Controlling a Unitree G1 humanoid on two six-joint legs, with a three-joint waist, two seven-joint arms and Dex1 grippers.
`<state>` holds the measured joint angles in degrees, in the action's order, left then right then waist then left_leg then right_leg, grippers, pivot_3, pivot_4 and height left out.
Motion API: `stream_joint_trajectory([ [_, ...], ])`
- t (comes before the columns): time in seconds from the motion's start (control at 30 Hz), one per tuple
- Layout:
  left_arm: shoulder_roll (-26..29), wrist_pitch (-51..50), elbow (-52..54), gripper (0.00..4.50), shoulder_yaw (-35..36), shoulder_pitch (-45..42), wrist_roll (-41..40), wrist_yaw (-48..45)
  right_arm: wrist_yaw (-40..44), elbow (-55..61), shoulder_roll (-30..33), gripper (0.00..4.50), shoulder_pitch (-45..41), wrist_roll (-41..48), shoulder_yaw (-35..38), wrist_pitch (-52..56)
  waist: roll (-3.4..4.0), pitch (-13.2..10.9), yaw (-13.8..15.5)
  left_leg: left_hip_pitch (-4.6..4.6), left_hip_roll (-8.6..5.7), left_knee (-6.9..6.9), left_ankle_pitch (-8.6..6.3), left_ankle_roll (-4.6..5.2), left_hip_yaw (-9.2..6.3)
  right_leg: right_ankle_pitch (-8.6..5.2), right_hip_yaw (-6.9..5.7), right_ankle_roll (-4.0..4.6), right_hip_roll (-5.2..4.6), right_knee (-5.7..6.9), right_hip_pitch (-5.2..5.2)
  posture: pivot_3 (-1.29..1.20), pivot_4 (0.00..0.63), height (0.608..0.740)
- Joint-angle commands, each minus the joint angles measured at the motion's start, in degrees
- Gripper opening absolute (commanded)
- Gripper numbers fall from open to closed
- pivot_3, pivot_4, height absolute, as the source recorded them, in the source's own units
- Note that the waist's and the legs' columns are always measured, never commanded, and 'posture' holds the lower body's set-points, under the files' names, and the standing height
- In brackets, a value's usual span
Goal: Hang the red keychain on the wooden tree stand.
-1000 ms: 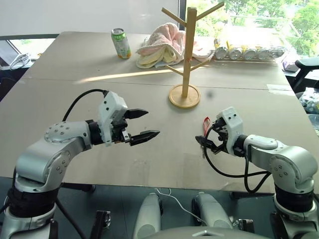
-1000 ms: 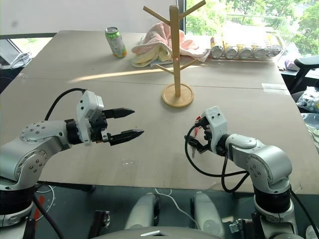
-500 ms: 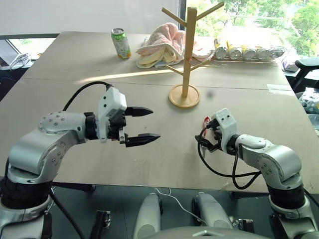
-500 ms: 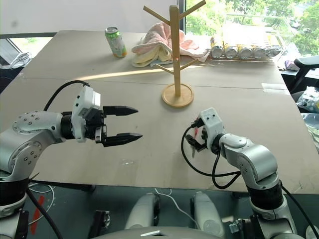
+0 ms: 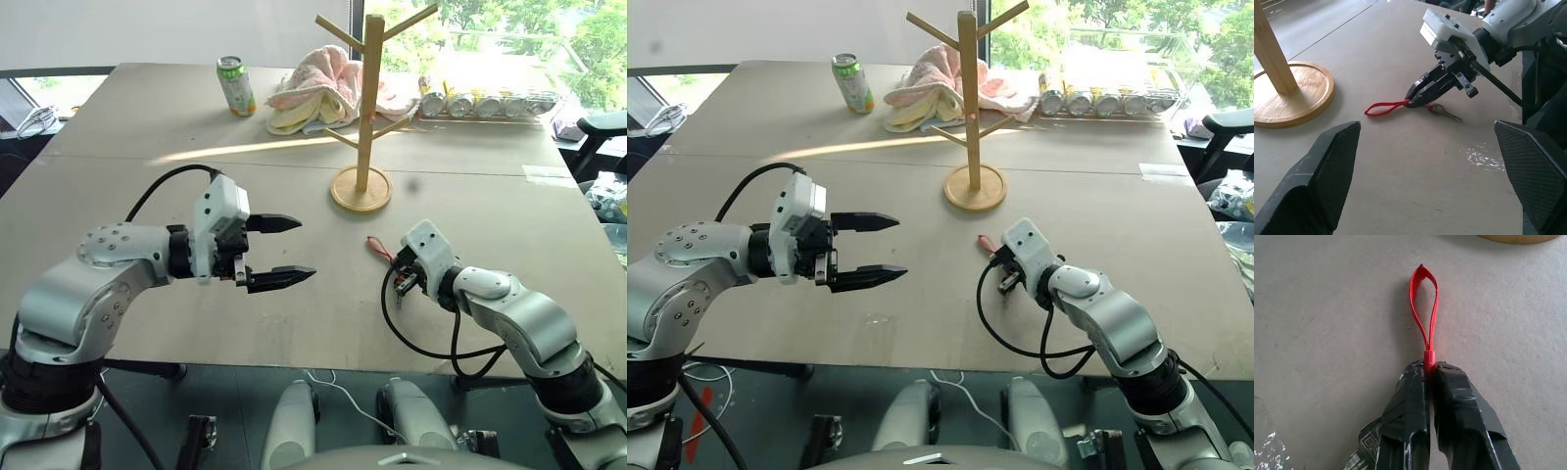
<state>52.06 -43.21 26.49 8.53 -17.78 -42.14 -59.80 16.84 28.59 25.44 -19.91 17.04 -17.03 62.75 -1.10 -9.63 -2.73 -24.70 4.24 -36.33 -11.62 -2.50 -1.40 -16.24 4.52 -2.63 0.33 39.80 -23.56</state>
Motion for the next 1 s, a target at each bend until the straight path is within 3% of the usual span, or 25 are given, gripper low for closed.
stream_joint_trajectory([
  [0.03,1.1,-0.1,1.7,4.50,2.0,0.0,-1.3,0.2,1.7,-1.3,-0.3,0.05,0.5,-0.2,-1.5,-0.9,0.00,0.0,-0.1,0.00,0.01,0.00,0.00,0.00,0.00,0.00,0.00,0.00,0.01,0.00,0.00,0.00,0.150,0.732],
  [0.27,1.3,-2.5,1.2,4.50,3.9,-0.9,-4.3,1.7,5.7,-2.3,-0.7,0.05,0.1,1.0,4.1,-8.5,0.00,0.0,-0.7,0.00,0.02,0.00,0.00,0.00,-0.01,0.00,0.00,0.00,0.03,0.03,0.00,0.00,0.150,0.732],
  [0.5,-1.8,-8.3,3.8,4.50,12.1,0.5,-13.9,11.5,8.2,1.3,-0.6,0.05,-0.4,3.0,14.2,-19.5,-0.15,-0.3,-0.4,-0.10,0.00,0.00,0.00,0.00,-0.01,0.00,-0.01,0.00,-0.01,-0.03,-0.02,0.00,0.150,0.732],
  [0.8,-10.1,-6.9,6.6,4.50,14.2,-3.8,-19.4,29.6,4.0,-4.7,-4.7,0.05,-6.5,-6.6,11.7,-37.0,-0.16,-0.3,0.1,-0.07,0.00,-0.02,0.00,-0.01,-0.01,0.04,0.00,0.02,-0.01,0.02,-0.01,0.00,0.150,0.732],
  [1.0,-12.4,-4.3,7.0,4.50,12.6,-4.8,-18.6,33.0,3.4,-13.5,-5.5,0.05,-10.3,-13.2,10.9,-50.4,-0.16,-0.3,0.4,-0.07,-0.01,-0.02,0.01,-0.01,0.00,0.14,0.01,0.20,-0.02,0.02,-0.01,0.00,0.150,0.732],
])
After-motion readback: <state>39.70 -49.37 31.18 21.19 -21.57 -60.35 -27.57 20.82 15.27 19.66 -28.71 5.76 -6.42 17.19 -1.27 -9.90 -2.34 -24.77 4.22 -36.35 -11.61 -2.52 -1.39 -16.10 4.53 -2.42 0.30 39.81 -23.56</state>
